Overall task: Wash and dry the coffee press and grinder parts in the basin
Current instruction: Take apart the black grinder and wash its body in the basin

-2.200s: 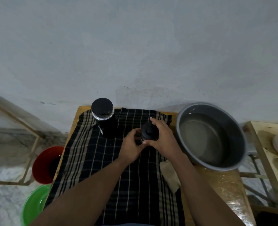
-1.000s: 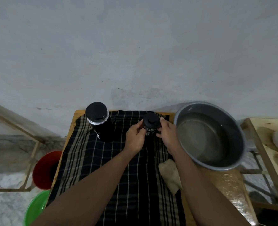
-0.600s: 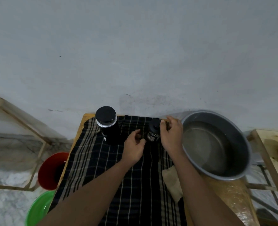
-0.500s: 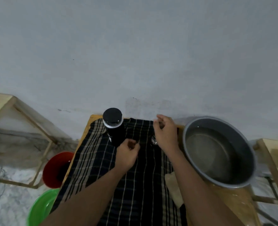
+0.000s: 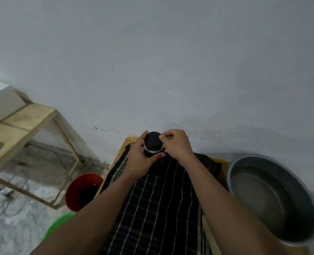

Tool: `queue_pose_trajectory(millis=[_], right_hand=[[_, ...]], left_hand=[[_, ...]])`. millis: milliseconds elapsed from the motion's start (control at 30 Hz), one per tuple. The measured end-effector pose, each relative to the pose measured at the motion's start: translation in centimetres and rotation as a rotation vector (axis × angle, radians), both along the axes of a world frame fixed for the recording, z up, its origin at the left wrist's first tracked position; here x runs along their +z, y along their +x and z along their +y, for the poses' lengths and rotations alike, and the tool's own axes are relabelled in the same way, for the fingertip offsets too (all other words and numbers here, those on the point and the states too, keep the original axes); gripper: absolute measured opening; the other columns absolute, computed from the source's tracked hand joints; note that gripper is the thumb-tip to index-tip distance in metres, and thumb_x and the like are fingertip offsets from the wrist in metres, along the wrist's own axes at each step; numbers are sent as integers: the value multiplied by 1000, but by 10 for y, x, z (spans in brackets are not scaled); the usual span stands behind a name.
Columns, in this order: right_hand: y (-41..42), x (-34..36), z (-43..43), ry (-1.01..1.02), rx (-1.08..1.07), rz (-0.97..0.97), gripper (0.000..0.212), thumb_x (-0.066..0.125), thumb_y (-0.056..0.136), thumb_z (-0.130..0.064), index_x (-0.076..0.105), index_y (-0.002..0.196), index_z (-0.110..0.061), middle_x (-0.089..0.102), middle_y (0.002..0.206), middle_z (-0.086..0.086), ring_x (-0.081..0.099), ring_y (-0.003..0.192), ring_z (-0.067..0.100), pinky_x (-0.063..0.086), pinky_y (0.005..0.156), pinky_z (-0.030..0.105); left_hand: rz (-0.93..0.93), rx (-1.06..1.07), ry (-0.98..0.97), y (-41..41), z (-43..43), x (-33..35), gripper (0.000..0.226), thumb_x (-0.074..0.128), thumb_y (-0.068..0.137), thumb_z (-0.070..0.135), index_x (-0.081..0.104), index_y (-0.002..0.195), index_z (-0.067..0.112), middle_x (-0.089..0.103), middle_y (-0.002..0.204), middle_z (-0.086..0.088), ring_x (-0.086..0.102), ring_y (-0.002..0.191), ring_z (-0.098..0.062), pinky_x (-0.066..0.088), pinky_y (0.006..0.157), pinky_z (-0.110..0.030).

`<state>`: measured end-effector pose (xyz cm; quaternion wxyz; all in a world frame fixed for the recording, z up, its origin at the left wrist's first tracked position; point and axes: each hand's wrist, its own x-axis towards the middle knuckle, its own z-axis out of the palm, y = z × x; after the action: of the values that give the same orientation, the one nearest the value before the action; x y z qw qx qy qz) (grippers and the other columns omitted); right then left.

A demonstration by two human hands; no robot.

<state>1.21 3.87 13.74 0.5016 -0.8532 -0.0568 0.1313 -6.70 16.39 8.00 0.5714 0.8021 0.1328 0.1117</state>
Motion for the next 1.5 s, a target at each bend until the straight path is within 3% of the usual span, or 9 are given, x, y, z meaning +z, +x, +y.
queue_pose_trajectory(millis=[100, 200, 333, 400, 533, 733, 933, 1233, 1500], right_hand=[[2, -7, 2, 17, -63, 57, 6, 69, 92, -27, 69, 95, -21, 73, 94, 5, 72, 90, 24, 62, 83, 48], [1, -11, 0, 78, -91, 95, 3, 69, 93, -23, 68, 90, -23, 73, 92, 5, 72, 89, 25, 62, 83, 48], [-1, -12, -11, 64, -144, 49, 11, 73, 90, -22, 69, 81, -26, 74, 85, 3, 73, 83, 24, 62, 81, 48], [-3, -12, -21, 34, -187, 36, 13, 78, 86, -27, 68, 77, -26, 74, 82, 1, 73, 79, 23, 63, 78, 47], [-7, -12, -41, 4, -257, 106, 27, 87, 76, -30, 64, 79, -16, 71, 82, 5, 69, 75, 26, 62, 70, 42], [-6, -5, -55, 110, -205, 363, 22, 77, 89, -15, 55, 83, -13, 59, 71, 8, 52, 55, 17, 46, 50, 29], [-6, -6, -51, 111, -169, 458, 9, 66, 97, -16, 59, 96, -10, 58, 78, 8, 49, 58, 16, 43, 48, 25], [-5, -4, -47, 97, -128, 494, 17, 60, 100, -20, 56, 113, -11, 65, 103, 15, 58, 72, 24, 47, 51, 27], [-6, 12, -54, -38, -1, 314, 21, 55, 101, -25, 43, 119, -27, 65, 100, 11, 57, 72, 22, 44, 51, 28]], left_hand=[[14, 46, -25, 8, -3, -3, 88, 86, 80, 32, 38, 153, 22, 51, 146, 4, 50, 133, -13, 47, 109, -31], [6, 83, 28, 11, -8, -3, 82, 85, 82, 27, 42, 151, 18, 56, 142, 2, 52, 125, -7, 41, 94, -6], [0, 57, 71, 10, -15, 2, 82, 85, 81, 29, 43, 150, 18, 58, 133, 6, 49, 115, -1, 37, 82, 4], [-9, 21, 89, 7, -24, 2, 81, 85, 80, 29, 44, 149, 18, 59, 132, 4, 52, 114, -3, 40, 86, 1], [-18, -22, 118, 1, -44, -4, 83, 88, 76, 32, 47, 147, 19, 64, 134, 2, 60, 119, -11, 51, 102, -27], [-39, -50, 212, 1, -54, -7, 88, 91, 71, 36, 48, 146, 18, 61, 135, 3, 57, 120, -13, 51, 103, -37], [-49, -52, 242, -1, -54, -8, 86, 89, 71, 41, 48, 143, 21, 61, 132, 6, 60, 115, -12, 55, 96, -40], [-59, -25, 237, -1, -57, -5, 85, 90, 73, 33, 48, 145, 17, 60, 133, 2, 58, 118, -13, 53, 99, -38], [-55, -34, 247, 3, -54, -6, 86, 89, 74, 34, 47, 146, 18, 59, 136, 1, 56, 121, -14, 49, 101, -30]])
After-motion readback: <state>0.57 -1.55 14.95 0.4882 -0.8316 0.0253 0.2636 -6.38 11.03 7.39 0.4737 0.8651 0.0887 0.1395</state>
